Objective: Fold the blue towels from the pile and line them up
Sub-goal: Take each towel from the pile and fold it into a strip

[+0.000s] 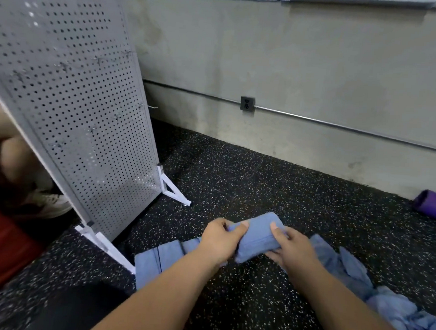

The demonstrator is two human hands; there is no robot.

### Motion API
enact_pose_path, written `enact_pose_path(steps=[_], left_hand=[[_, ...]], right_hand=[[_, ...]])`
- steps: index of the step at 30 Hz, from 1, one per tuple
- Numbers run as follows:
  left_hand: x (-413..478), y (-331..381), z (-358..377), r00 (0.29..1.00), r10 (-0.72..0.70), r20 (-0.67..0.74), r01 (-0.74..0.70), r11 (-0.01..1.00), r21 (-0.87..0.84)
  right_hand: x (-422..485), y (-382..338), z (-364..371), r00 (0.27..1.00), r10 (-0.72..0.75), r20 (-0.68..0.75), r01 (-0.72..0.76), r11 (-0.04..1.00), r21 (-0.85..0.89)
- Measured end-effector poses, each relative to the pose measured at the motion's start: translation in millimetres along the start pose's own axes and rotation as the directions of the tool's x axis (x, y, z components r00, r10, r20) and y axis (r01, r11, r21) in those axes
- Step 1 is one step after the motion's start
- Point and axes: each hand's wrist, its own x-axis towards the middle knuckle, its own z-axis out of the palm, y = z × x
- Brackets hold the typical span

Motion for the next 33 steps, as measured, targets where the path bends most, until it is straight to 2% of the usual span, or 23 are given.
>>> enact_pose_path(steps=[3,6,8,10,13,16,17,21,23,26,30,33], left_hand=[[-1.0,-14.7,-17.7,0.987,-0.063,0.145,0.06,0.998,0.028],[-0.3,-33.9,-31.9,0.92,-0.157,0.358,0.147,0.988,0.055],[1.5,-44.9,-35.7,0.901,-0.18,0.395,0.185,0.982,0.026],[4.8,-52.0,-35.9,0.925,-0.163,0.343,0.184,0.983,-0.029],[17.0,-66.6,-34.1,0.955,-0.182,0.233,0.205,0.976,-0.078],[28.7,-84.1,-39.1,0.973,-0.208,0.102,0.204,0.978,0.044],[32.3,-90.5,-41.4,0.978,-0.192,0.076,0.19,0.981,0.039],[45.8,-117.8,-51.7,0.984,-0.08,0.157,0.104,0.983,-0.151],[47.8,-127.0,-56.2,0.983,-0.025,0.18,0.057,0.984,-0.171],[51.3,-139.7,-56.8,0.99,-0.001,0.14,0.025,0.984,-0.175],[65.1,-163.5,-55.1,0.998,-0.062,0.034,0.068,0.975,-0.213],[73.6,-177.6,-54.0,0.993,-0.105,-0.044,0.098,0.985,-0.144]], right_hand=[[9.8,4.7,9.5,0.997,-0.029,0.068,0.041,0.98,-0.196],[21.5,14.7,22.0,0.98,0.045,0.195,0.004,0.969,-0.246],[25.3,23.2,35.3,0.977,0.068,0.2,-0.021,0.974,-0.224],[29.5,34.1,49.8,0.976,0.104,0.194,-0.063,0.976,-0.211],[38.4,47.8,68.7,0.953,0.139,0.268,-0.099,0.982,-0.16],[46.8,54.8,84.4,0.949,0.118,0.292,-0.067,0.982,-0.177],[50.7,57.3,87.8,0.947,0.117,0.298,-0.061,0.98,-0.19],[71.8,73.9,97.3,0.947,0.116,0.298,-0.021,0.952,-0.304],[82.2,82.9,102.2,0.95,0.118,0.29,-0.007,0.934,-0.358],[89.7,96.4,114.4,0.937,0.15,0.317,-0.016,0.921,-0.388],[100.3,121.4,129.7,0.895,0.206,0.396,-0.022,0.906,-0.422],[108.0,135.7,139.9,0.881,0.188,0.435,0.044,0.881,-0.47]])
